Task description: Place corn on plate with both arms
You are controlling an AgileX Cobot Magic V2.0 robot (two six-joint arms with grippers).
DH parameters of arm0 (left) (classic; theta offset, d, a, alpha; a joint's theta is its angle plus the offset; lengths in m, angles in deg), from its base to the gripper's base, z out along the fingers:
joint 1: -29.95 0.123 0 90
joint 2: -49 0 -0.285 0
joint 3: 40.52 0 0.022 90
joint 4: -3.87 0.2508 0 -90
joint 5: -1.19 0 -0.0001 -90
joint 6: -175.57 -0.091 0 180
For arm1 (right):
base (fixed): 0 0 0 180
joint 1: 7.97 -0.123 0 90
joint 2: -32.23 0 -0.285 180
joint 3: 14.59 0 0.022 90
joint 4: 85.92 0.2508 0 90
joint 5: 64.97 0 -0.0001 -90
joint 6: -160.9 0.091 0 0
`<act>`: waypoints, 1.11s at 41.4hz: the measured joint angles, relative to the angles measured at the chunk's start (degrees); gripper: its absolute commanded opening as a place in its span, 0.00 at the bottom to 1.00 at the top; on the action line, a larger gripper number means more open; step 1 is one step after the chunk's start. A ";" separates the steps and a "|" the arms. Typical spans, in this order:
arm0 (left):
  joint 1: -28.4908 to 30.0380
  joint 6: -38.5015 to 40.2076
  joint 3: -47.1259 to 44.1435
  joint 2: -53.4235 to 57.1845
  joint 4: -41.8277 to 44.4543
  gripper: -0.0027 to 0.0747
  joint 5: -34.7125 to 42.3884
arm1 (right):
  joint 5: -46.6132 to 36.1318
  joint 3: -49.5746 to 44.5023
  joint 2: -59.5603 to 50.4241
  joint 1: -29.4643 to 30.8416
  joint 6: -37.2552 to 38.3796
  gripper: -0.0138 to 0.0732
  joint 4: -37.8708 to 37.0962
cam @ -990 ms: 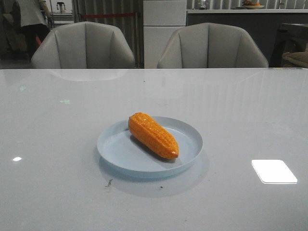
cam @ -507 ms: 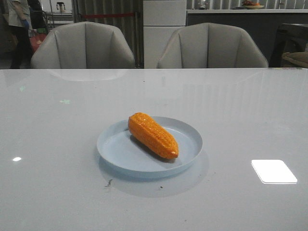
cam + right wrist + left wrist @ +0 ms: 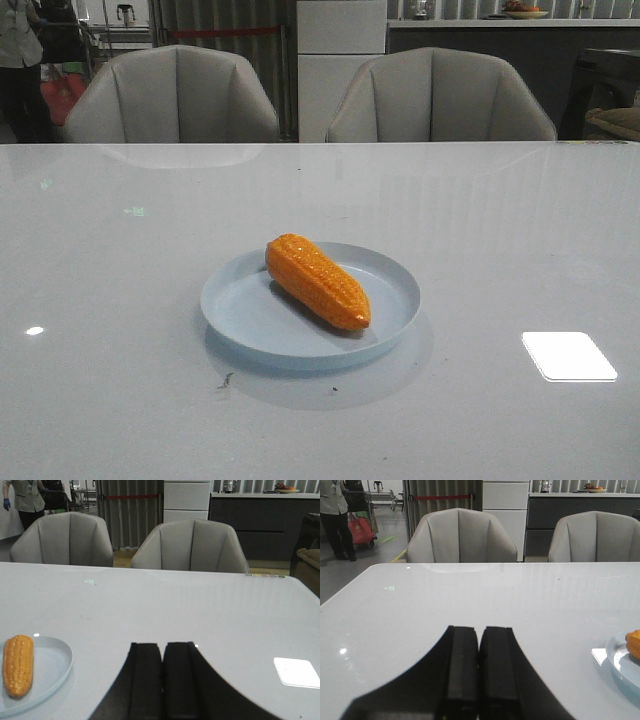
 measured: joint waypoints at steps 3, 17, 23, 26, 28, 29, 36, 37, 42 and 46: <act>0.00 0.00 0.00 0.00 0.00 0.15 0.00 | -1.82 -3.19 0.00 0.64 0.00 0.24 0.00; 0.00 0.00 0.00 0.00 0.00 0.15 0.00 | -2.12 -7.31 0.00 1.08 0.00 0.24 0.00; 0.00 0.00 0.00 0.00 0.00 0.15 0.00 | -2.12 -7.31 0.00 1.08 0.00 0.24 0.00; 0.00 0.00 0.00 0.00 0.00 0.15 0.00 | -2.12 -7.31 0.00 1.08 0.00 0.24 0.00; 0.00 0.00 0.00 0.00 0.00 0.15 0.00 | -2.12 -7.31 0.00 1.08 0.00 0.24 0.00; 0.00 0.00 0.00 0.00 0.00 0.15 0.00 | -2.12 -7.31 0.00 1.08 0.00 0.24 0.00; 0.00 0.00 0.00 0.00 0.00 0.15 0.00 | -2.12 -7.31 0.00 1.08 0.00 0.24 0.00; 0.00 0.00 0.00 0.00 0.00 0.15 0.00 | -2.12 -7.31 0.00 1.08 0.00 0.24 0.00; 0.00 0.00 0.00 0.00 0.00 0.15 0.00 | -2.12 -7.31 0.00 1.08 0.00 0.24 0.00; 0.00 0.00 0.00 0.00 0.00 0.15 0.00 | -2.12 -7.31 0.00 1.08 0.00 0.24 0.00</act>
